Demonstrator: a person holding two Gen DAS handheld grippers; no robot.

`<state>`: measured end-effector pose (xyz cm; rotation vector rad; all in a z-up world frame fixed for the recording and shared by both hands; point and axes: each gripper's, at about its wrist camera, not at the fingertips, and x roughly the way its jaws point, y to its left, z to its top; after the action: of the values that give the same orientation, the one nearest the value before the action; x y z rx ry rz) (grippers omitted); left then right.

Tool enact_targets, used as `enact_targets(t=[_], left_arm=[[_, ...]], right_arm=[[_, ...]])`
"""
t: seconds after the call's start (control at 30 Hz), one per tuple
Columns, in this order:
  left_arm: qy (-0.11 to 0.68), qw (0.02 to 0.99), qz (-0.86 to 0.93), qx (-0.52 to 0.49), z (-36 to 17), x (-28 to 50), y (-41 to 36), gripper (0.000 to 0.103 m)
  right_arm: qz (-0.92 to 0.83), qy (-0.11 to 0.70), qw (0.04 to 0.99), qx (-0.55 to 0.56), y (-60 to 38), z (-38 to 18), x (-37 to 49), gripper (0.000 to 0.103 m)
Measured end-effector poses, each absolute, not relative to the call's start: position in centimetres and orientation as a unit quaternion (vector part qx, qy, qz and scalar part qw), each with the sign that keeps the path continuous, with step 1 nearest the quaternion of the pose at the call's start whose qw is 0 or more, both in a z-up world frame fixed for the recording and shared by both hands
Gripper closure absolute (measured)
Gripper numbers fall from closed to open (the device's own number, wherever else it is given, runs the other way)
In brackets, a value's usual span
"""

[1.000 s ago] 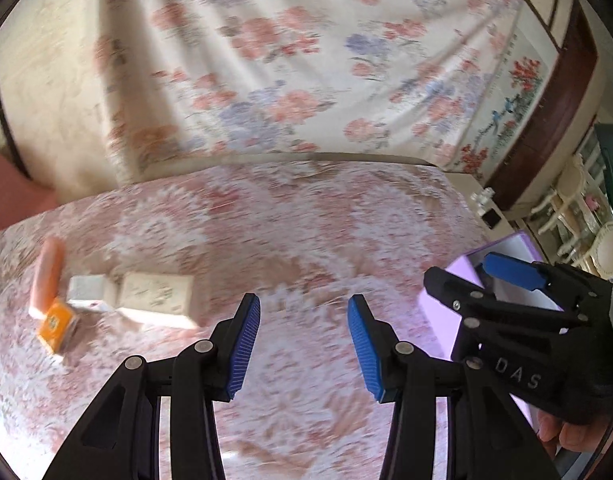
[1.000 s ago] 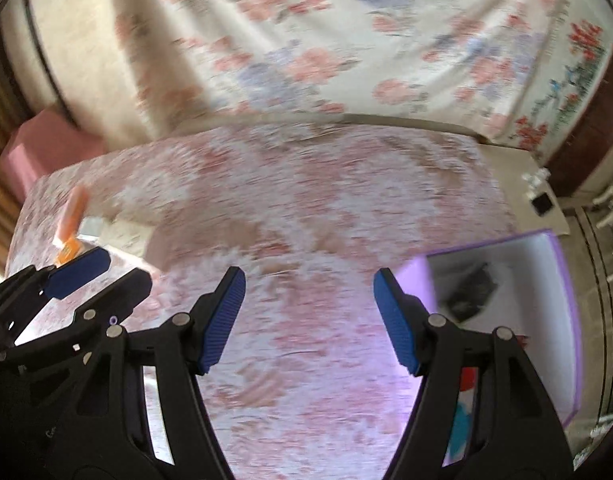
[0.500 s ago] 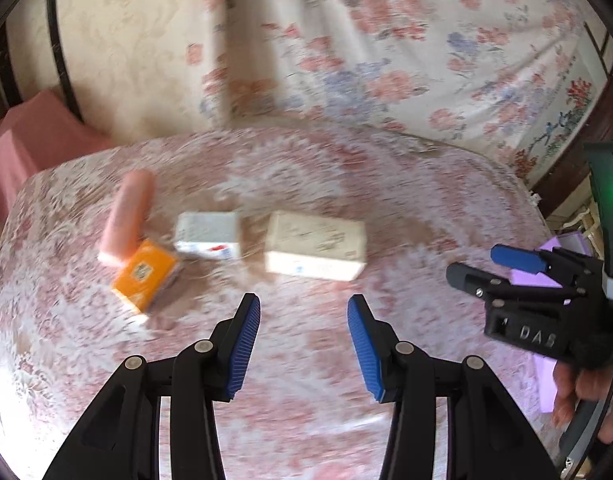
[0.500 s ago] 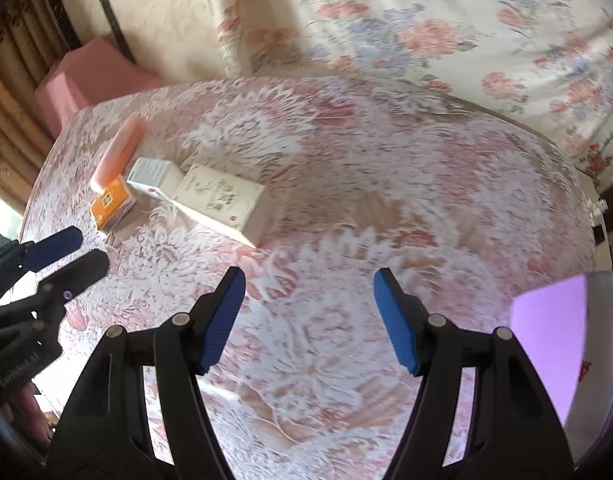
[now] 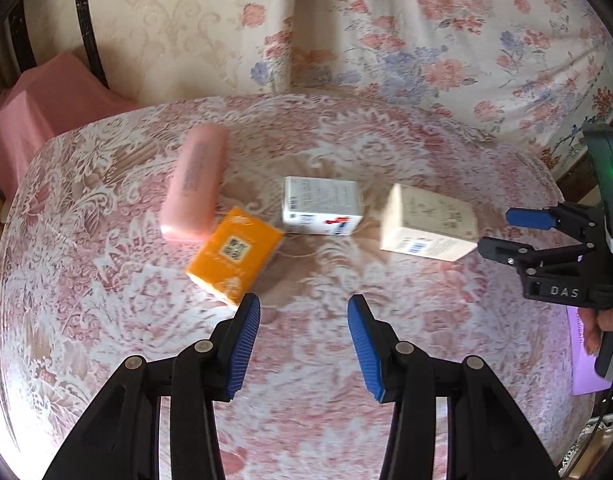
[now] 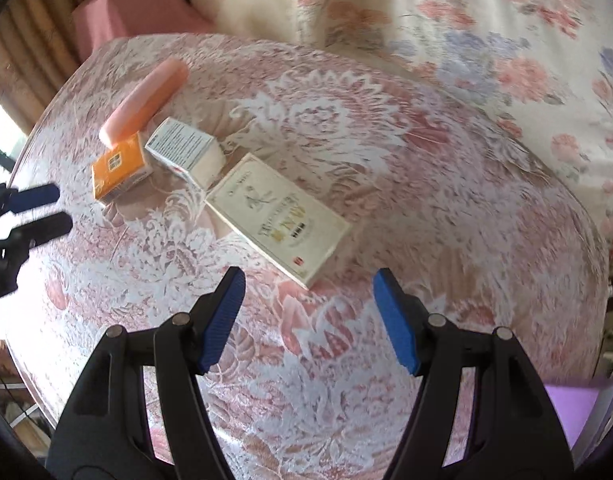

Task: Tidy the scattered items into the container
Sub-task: 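Move both open tools back over the bed toward the orange pack and cream box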

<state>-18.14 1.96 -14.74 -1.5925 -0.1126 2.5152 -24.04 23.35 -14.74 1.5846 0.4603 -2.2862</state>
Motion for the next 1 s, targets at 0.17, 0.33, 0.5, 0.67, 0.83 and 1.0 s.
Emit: enact_targets(t=[0.17,0.33,0.5,0.67,0.83,1.0], left_arm=[[-0.041,0.082,0.834,-0.543,-16.2,-19.1,-0.1,0.056],[-0.041,0.086,0.830,-0.549,-17.1,-20.0,-1.5,0.056],[-0.042,0.103,0.820,-0.561,-18.3,-20.8,-2.0,0.056],[-0.057,0.112,0.810,-0.573,-19.4,-21.5,-2.7,0.056],[-0.056,0.121,0.805,-0.578,-20.0,-21.9,-2.9,0.056],[-0.059,0.128,0.802,-0.580,-20.3,-22.5,-3.2,0.056]], right_arm=[[-0.793,0.179,0.171,0.557,22.6,-15.6,-25.1,0.034],[-0.785,0.189,0.176,0.563,22.2,-16.6,-26.3,0.034],[-0.773,0.197,0.192,0.572,21.8,-17.5,-27.0,0.034],[-0.765,0.205,0.199,0.578,21.4,-18.3,-27.6,0.033],[-0.745,0.222,0.220,0.590,20.6,-19.4,-27.8,0.033],[-0.740,0.221,0.230,0.593,20.2,-20.0,-27.9,0.033]])
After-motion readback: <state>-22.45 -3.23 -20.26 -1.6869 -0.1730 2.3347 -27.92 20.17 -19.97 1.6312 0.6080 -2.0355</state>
